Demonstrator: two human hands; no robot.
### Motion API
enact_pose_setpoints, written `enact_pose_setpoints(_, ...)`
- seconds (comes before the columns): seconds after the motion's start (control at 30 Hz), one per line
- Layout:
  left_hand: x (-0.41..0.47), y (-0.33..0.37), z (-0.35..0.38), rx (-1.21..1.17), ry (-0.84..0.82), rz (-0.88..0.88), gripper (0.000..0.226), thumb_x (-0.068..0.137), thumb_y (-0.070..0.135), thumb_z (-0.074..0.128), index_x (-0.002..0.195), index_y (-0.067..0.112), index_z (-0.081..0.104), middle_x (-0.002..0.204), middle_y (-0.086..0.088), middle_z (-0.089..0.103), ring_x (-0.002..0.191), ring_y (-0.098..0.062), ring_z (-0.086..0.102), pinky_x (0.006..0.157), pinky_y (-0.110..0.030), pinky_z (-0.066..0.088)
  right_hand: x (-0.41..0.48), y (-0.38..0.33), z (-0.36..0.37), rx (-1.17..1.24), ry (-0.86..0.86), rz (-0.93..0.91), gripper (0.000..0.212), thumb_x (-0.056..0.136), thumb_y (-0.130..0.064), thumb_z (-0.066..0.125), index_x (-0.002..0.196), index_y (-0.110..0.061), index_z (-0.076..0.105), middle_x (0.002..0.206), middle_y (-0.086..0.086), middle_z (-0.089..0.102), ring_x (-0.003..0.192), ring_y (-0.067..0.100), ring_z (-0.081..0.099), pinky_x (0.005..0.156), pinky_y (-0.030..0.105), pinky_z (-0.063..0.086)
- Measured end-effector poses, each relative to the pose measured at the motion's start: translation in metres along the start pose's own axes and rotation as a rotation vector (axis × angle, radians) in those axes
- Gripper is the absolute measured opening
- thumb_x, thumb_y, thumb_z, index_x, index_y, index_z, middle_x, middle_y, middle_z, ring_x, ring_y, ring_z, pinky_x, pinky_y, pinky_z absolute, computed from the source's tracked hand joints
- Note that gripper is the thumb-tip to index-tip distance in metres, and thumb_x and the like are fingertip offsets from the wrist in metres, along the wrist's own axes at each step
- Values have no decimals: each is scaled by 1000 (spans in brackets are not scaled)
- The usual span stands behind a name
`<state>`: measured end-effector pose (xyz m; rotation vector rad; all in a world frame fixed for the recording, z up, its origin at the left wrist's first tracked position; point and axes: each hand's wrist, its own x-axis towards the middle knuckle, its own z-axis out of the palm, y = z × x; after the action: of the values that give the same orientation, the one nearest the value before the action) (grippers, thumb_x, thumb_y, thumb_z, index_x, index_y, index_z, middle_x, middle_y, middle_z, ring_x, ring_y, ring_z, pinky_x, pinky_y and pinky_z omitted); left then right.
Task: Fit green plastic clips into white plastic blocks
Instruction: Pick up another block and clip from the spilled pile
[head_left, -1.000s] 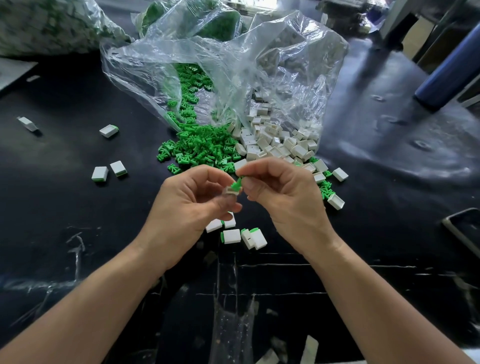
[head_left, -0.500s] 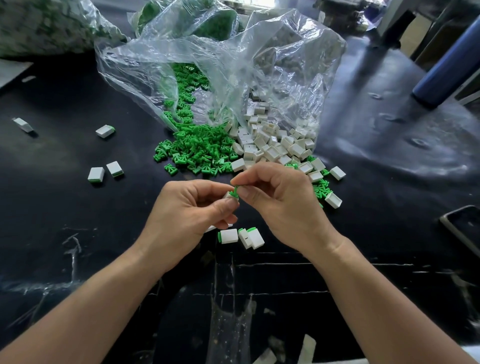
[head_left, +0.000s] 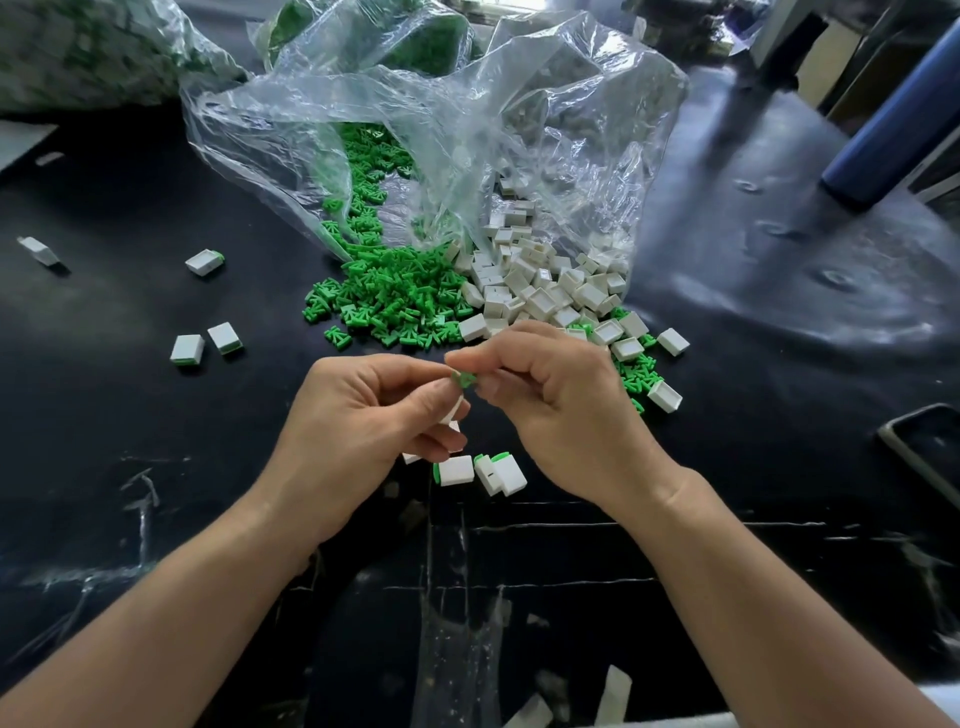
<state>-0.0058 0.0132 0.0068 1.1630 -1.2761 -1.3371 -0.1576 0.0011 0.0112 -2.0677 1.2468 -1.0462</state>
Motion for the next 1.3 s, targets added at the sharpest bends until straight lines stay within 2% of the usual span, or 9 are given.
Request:
enact_pose_setpoints(0.13,-2,2,-1,-11,-9,28,13,67,18,63,77,14,70,68,-9,71,50,-17,66,46,-21,52,-1,0,1,22,19,-13,20,83,5,59,94,-5,72,80,-8,57,72,-2,54,66,10,43)
enact_pose_setpoints(0.23,-2,3,0,27,31,145,12,67,22,64,75,21,72,69,-4,72,51,-12,65,45,-18,49,-1,-4,2,313,9,253,10,88,-14,59,90,-17,68,77,-6,65,71,5,61,67,22,53)
enact_pose_setpoints(0.33,-2,1,1,46,59,272,11,70,19,68,73,28,72,67,12,71,58,-1,65,52,-10,47,1,-4,0,679,-196,546,44,75,-49,53,85,-8,64,73,0,67,68,12,63,63,23,54)
enact_pose_setpoints(0.43,-3,-2,-1,106,33,338,21,73,17,69,89,31,73,79,15,71,72,-2,66,65,-15,51,0,-8,0,852,-374,585,44,73,-52,52,77,-10,66,73,5,67,66,15,63,61,24,53)
enact_pose_setpoints(0.5,-1,-3,-3,166,26,387,15,73,19,67,81,29,74,82,10,66,76,-1,62,65,-16,50,1,-9,0,920,-409,600,42,73,-51,54,76,-11,66,73,6,65,64,14,61,59,23,52)
enact_pose_setpoints(1.0,-1,-6,-1,219,-81,445,21,74,10,64,92,21,69,91,1,66,72,-11,66,67,-15,52,-3,-13,0,842,-493,651,46,70,-55,41,78,-11,54,61,-2,42,55,9,37,52,21,33)
enact_pose_setpoints(1.1,-2,-6,-1,182,-76,419,20,74,8,64,83,23,73,94,8,67,80,-5,67,70,-16,53,-4,-12,3,766,-466,630,76,73,-58,39,109,7,54,61,-5,40,55,8,34,52,20,31)
enact_pose_setpoints(1.17,-2,-5,0,188,-75,433,20,73,9,64,85,24,70,96,8,66,81,-4,67,71,-16,53,-5,-11,6,729,-438,613,74,85,-53,37,121,12,44,61,-7,38,55,7,32,52,20,29)
enact_pose_setpoints(1.3,-2,-3,0,206,-58,473,25,74,12,64,98,18,63,97,1,65,81,-3,67,70,-13,52,-6,-16,9,754,-376,624,48,75,-56,42,85,-10,52,56,-13,37,55,7,29,51,19,26)
